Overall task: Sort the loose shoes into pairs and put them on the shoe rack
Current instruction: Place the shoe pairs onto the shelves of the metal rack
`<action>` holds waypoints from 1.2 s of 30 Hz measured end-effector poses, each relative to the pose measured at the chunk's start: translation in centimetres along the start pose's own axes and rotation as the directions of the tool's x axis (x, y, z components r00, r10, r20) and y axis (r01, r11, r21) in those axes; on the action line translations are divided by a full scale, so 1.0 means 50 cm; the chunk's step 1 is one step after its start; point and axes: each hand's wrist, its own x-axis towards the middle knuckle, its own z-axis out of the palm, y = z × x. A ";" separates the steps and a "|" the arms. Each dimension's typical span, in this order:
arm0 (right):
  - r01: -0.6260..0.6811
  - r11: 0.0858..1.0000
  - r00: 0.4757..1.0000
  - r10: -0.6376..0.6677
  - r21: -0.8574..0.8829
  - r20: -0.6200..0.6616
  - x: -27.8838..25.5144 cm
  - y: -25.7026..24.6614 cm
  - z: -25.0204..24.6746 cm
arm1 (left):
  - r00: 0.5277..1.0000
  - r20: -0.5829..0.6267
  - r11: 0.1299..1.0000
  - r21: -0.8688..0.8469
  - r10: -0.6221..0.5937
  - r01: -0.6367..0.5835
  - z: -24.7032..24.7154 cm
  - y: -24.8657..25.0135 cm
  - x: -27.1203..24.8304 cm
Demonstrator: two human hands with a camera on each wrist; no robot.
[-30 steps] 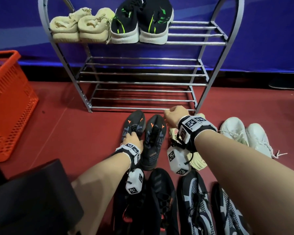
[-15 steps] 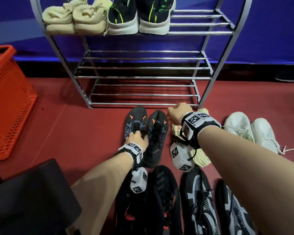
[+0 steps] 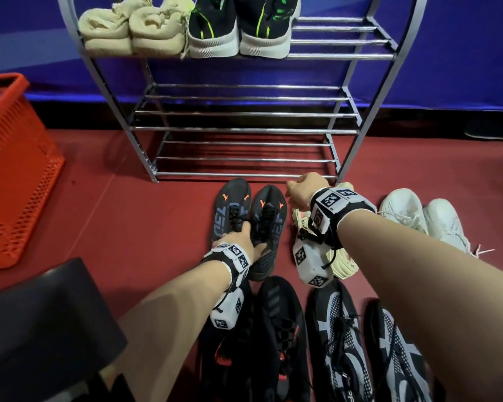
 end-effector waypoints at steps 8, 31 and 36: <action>0.010 1.000 1.000 -0.010 0.001 0.020 -0.038 -0.017 -0.001 | 0.987 0.127 0.987 0.111 0.101 -0.115 -0.020 0.003 0.021; 0.171 0.983 0.985 -0.172 0.062 0.011 -0.167 -0.121 -0.046 | 0.868 -0.177 0.817 0.465 0.464 -0.342 -0.185 -0.090 -0.098; 0.194 0.980 0.980 -0.196 0.050 0.040 -0.163 -0.126 -0.036 | 0.921 -0.169 0.862 0.444 0.350 -0.246 -0.108 -0.127 -0.099</action>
